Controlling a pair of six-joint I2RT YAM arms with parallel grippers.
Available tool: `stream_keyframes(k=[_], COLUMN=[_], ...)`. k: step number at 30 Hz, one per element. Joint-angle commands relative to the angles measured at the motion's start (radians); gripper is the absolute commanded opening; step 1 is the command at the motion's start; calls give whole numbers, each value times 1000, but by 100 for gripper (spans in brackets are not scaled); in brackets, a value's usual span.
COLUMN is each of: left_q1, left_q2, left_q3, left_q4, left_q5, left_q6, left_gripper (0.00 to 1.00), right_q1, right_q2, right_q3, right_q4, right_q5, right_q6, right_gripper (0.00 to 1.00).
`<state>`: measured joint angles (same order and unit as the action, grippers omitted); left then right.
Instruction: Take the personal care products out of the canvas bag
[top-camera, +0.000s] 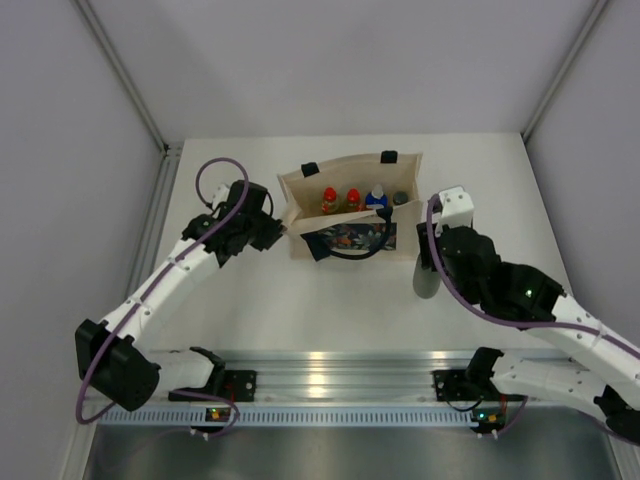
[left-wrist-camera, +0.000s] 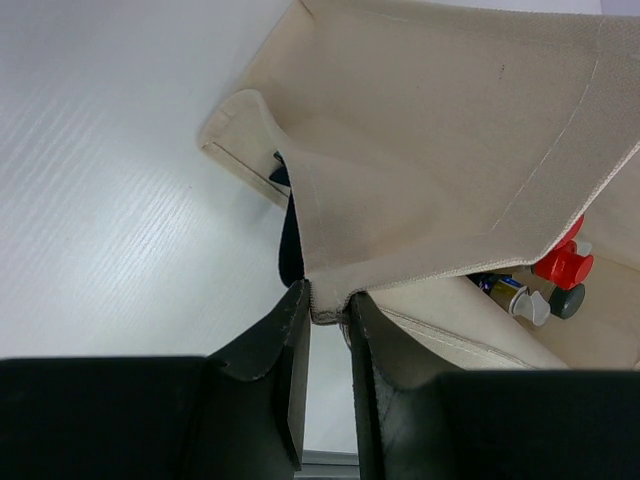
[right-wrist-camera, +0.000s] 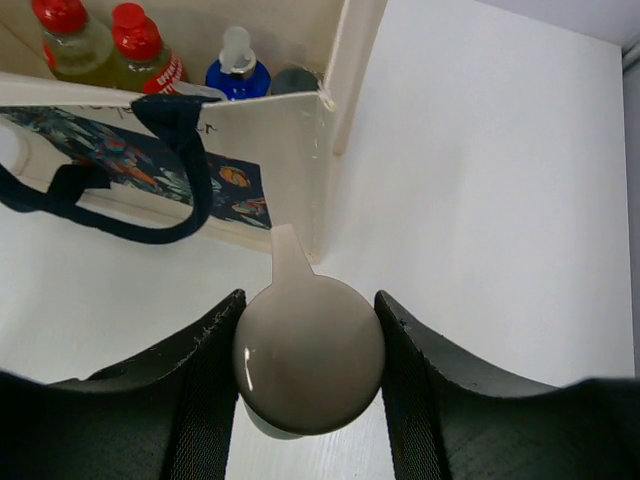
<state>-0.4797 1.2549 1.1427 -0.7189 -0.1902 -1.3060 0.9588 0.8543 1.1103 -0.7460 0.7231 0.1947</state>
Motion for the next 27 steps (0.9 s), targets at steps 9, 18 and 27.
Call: stream_keyframes(k=[9, 18, 27], left_q1=[12, 13, 12], left_q2=[34, 52, 83], left_q3=[34, 46, 86], left_q4=[-28, -27, -27], left_q5=[18, 43, 89], left_q6=[40, 60, 91], left_gripper=[0, 0, 0], right_q1=[-48, -48, -48], right_q2=[-239, -350, -279], right_q3=[-355, -491, -364], right_q4=[456, 459, 407], right_q5=[49, -8, -27], right_q6=[-5, 41, -17], right_gripper=[0, 6, 64])
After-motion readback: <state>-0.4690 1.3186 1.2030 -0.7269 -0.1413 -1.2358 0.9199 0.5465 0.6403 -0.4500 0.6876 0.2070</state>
